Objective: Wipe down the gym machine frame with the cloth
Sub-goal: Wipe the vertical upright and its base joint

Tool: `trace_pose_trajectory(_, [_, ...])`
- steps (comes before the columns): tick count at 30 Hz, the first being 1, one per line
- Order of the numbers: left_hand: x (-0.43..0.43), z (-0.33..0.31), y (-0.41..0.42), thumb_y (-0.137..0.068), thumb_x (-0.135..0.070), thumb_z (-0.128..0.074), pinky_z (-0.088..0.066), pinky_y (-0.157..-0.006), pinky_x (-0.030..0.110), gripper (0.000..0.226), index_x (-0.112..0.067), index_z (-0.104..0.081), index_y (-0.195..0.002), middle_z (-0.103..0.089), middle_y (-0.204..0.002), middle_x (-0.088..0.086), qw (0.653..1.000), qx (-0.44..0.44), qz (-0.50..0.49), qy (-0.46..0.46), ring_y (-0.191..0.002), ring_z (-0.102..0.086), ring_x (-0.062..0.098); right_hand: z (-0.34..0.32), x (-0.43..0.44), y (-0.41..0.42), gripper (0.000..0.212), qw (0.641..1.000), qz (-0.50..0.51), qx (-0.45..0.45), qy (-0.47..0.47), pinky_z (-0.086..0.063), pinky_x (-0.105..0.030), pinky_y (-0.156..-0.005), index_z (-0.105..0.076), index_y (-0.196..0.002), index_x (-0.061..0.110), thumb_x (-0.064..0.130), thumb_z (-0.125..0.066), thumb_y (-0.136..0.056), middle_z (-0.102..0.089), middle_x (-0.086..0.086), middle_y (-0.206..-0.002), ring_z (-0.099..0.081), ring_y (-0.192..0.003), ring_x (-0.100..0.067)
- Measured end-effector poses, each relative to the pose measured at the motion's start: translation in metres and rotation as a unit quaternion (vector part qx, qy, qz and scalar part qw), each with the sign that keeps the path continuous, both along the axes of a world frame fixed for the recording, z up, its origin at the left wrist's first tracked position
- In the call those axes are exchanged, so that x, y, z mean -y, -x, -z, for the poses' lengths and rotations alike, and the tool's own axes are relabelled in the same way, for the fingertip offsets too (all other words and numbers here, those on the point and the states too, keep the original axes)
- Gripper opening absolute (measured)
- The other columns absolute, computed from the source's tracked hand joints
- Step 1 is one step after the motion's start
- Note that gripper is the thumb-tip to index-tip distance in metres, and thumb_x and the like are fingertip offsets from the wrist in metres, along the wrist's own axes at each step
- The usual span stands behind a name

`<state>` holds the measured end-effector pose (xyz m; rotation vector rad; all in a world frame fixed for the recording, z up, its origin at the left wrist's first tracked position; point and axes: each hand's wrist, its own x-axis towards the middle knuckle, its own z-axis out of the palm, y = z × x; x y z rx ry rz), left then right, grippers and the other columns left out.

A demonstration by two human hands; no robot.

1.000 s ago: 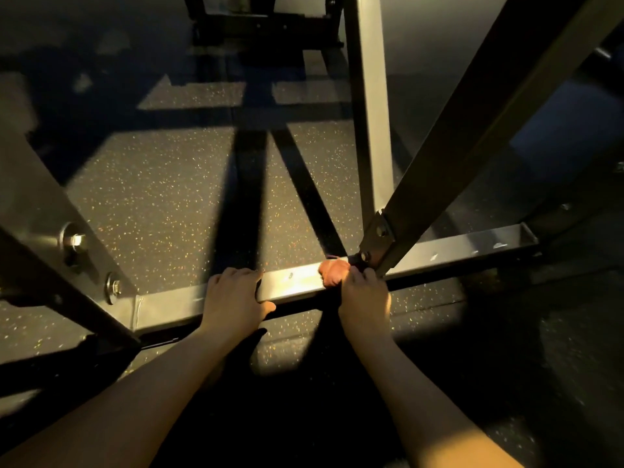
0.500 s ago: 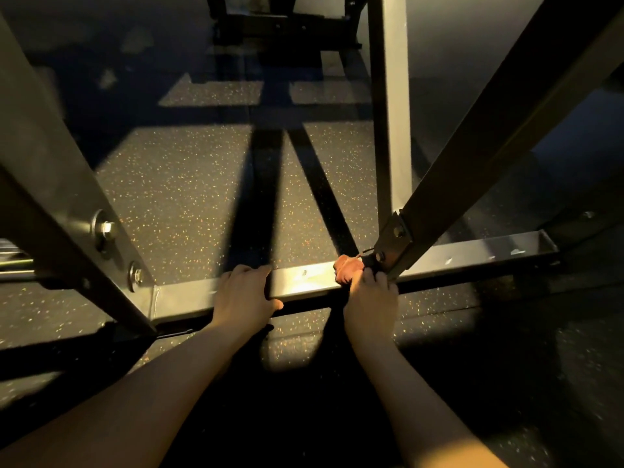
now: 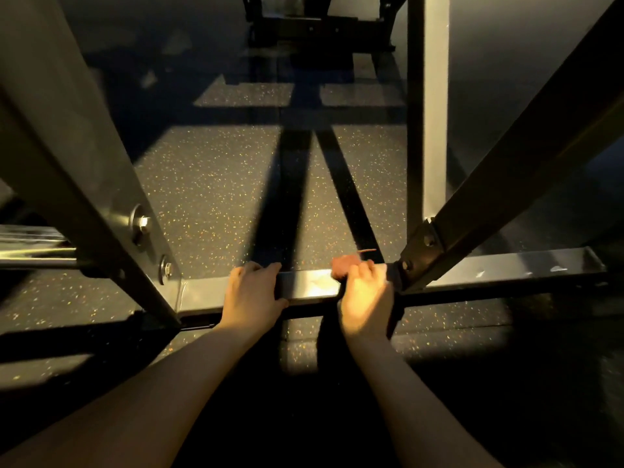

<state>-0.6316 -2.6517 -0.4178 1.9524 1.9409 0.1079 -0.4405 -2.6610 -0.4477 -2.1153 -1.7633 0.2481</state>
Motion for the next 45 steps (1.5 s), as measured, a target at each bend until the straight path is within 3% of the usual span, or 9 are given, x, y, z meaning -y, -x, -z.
trace_pose_trajectory(6, [-0.002, 0.003, 0.007, -0.080, -0.040, -0.079, -0.044, -0.099, 0.039, 0.070, -0.027, -0.050, -0.143, -0.060, -0.124, 0.012, 1.000, -0.029, -0.011, -0.002, -0.116, -0.055, 0.037, 0.007, 0.020, 0.034, 0.030, 0.977, -0.196, 0.001, -0.077, -0.050, -0.036, -0.071, -0.069, -0.103, 0.025, 0.013, -0.049, -0.085, -0.069, 0.007, -0.114, -0.061, -0.096, -0.022])
trace_pose_trajectory(9, [-0.002, 0.003, 0.008, -0.082, -0.041, -0.078, -0.044, -0.100, 0.039, 0.073, -0.026, -0.048, -0.146, -0.059, -0.126, 0.012, 1.000, -0.029, -0.005, -0.004, -0.118, -0.053, 0.037, 0.005, 0.008, -0.033, 0.039, 0.992, -0.090, -0.056, -0.072, -0.052, -0.032, -0.088, -0.070, -0.112, 0.034, 0.002, -0.058, -0.093, -0.070, 0.012, -0.112, -0.063, -0.100, -0.009])
trace_pose_trajectory(13, [-0.002, 0.007, 0.015, -0.082, -0.038, -0.079, -0.045, -0.102, 0.040, 0.081, -0.028, -0.042, -0.153, -0.057, -0.131, 0.010, 1.000, 0.000, 0.002, 0.012, -0.121, -0.053, 0.036, 0.010, 0.003, -0.027, 0.029, 0.997, 0.074, -0.011, -0.001, -0.043, -0.035, -0.080, -0.071, -0.110, 0.023, 0.007, -0.055, -0.092, -0.063, 0.001, -0.100, -0.057, -0.098, -0.028])
trace_pose_trajectory(21, [0.012, -0.002, 0.046, -0.071, -0.035, -0.082, -0.048, -0.092, 0.039, 0.056, -0.029, -0.059, -0.122, -0.068, -0.115, 0.002, 0.999, -0.007, -0.043, 0.004, -0.113, -0.062, 0.030, 0.011, 0.017, 0.063, 0.039, 0.965, -0.243, 0.096, -0.023, -0.052, -0.035, -0.065, -0.075, -0.105, 0.019, 0.015, -0.070, -0.067, -0.073, 0.000, -0.118, -0.064, -0.096, -0.029])
trace_pose_trajectory(24, [0.025, -0.002, 0.059, -0.075, -0.040, -0.082, -0.044, -0.101, 0.038, 0.059, -0.028, -0.056, -0.127, -0.064, -0.124, -0.001, 0.998, -0.017, -0.057, -0.003, -0.121, -0.057, 0.025, 0.006, 0.005, 0.007, 0.038, 0.973, -0.177, 0.146, 0.011, -0.047, -0.038, -0.069, -0.071, -0.107, 0.022, 0.015, -0.048, -0.078, -0.070, 0.000, -0.117, -0.062, -0.097, -0.028])
trace_pose_trajectory(27, [0.036, 0.000, 0.065, -0.084, -0.045, -0.076, -0.038, -0.106, 0.035, 0.060, -0.022, -0.053, -0.135, -0.059, -0.133, 0.000, 0.997, -0.051, -0.059, 0.018, -0.128, -0.051, 0.023, 0.002, -0.001, -0.001, 0.035, 0.980, -0.096, 0.164, 0.058, -0.044, -0.042, -0.072, -0.070, -0.106, 0.016, 0.009, -0.054, -0.075, -0.066, -0.005, -0.108, -0.058, -0.096, -0.031])
trace_pose_trajectory(32, [0.049, -0.006, 0.066, -0.085, -0.042, -0.069, -0.041, -0.095, 0.035, 0.040, -0.024, -0.055, -0.117, -0.062, -0.118, -0.001, 0.993, -0.068, -0.080, 0.056, -0.118, -0.056, 0.024, 0.004, 0.005, 0.107, 0.046, 0.962, -0.255, 0.096, 0.025, -0.050, -0.040, -0.081, -0.070, -0.116, 0.012, 0.014, -0.077, -0.071, -0.067, -0.006, -0.126, -0.059, -0.104, -0.034])
trace_pose_trajectory(40, [0.065, -0.017, 0.062, -0.081, -0.038, -0.079, -0.044, -0.102, 0.034, 0.054, -0.027, -0.050, -0.125, -0.054, -0.127, -0.004, 0.988, -0.045, -0.091, 0.118, -0.125, -0.052, 0.020, 0.011, -0.017, 0.035, 0.049, 0.916, -0.383, 0.119, -0.002, -0.051, -0.042, -0.079, -0.075, -0.112, 0.013, 0.019, -0.065, -0.065, -0.072, -0.008, -0.124, -0.064, -0.101, -0.039])
trace_pose_trajectory(45, [0.067, -0.021, 0.063, -0.087, -0.050, -0.073, -0.016, -0.127, 0.042, 0.104, -0.015, -0.010, -0.163, -0.009, -0.171, 0.003, 0.978, -0.084, -0.045, 0.183, -0.157, -0.008, 0.024, 0.018, -0.004, 0.054, 0.040, 0.928, -0.355, 0.111, -0.022, -0.051, -0.041, -0.078, -0.075, -0.111, 0.011, 0.021, -0.077, -0.073, -0.071, -0.009, -0.123, -0.060, -0.099, -0.037])
